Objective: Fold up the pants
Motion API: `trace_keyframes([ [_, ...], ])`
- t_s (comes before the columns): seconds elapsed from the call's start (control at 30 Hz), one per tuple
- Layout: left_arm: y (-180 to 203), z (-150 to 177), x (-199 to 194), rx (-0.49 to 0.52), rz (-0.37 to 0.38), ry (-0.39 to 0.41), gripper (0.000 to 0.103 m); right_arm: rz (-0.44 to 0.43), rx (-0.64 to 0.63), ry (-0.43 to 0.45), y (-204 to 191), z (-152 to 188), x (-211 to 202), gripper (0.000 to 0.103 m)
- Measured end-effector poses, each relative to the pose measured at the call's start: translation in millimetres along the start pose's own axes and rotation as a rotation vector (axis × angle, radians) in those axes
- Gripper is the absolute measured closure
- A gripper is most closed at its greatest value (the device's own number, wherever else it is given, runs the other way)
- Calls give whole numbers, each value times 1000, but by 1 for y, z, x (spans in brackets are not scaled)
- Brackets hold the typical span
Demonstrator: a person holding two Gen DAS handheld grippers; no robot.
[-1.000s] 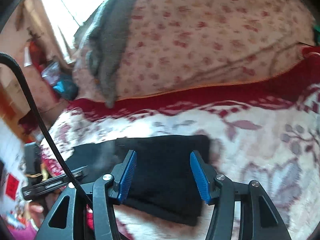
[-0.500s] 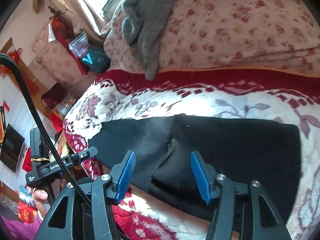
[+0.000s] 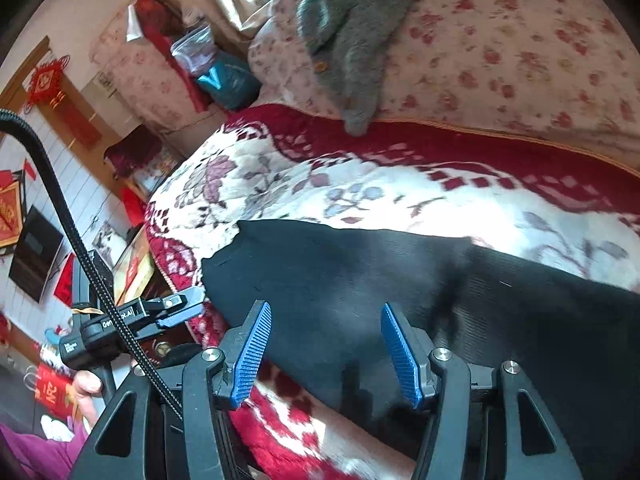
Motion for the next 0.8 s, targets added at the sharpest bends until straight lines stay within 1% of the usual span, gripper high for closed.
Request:
trace_keyframes([
  [0.17, -7, -5, 11, -31, -10, 2, 43, -35, -57, -36, -20, -14, 28, 48],
  [0.37, -11, -13, 20, -53, -8, 25, 43, -67, -157, -87, -48, -47, 66, 48],
  [0.57, -19, -16, 35, -92, 15, 9, 43, -106, -219, -142, -70, -73, 112, 47],
  [0.7, -21, -16, 38, -100, 32, 20, 41, -132, -268, -195, -86, -82, 150, 44],
  [0.8, -20, -16, 39, -98, 35, 25, 39, -110, -337, -261, -93, -81, 181, 44],
])
Point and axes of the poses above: each gripper's, at about its wrist camera, not at the fingertips, and x roughly the way its jaws point, y to its right, z to its underside, the point moved 7 cm from there along x, roughly the way its jaws point, and after that the axes turned 3 degrees about -z, right-handed, at the moved point
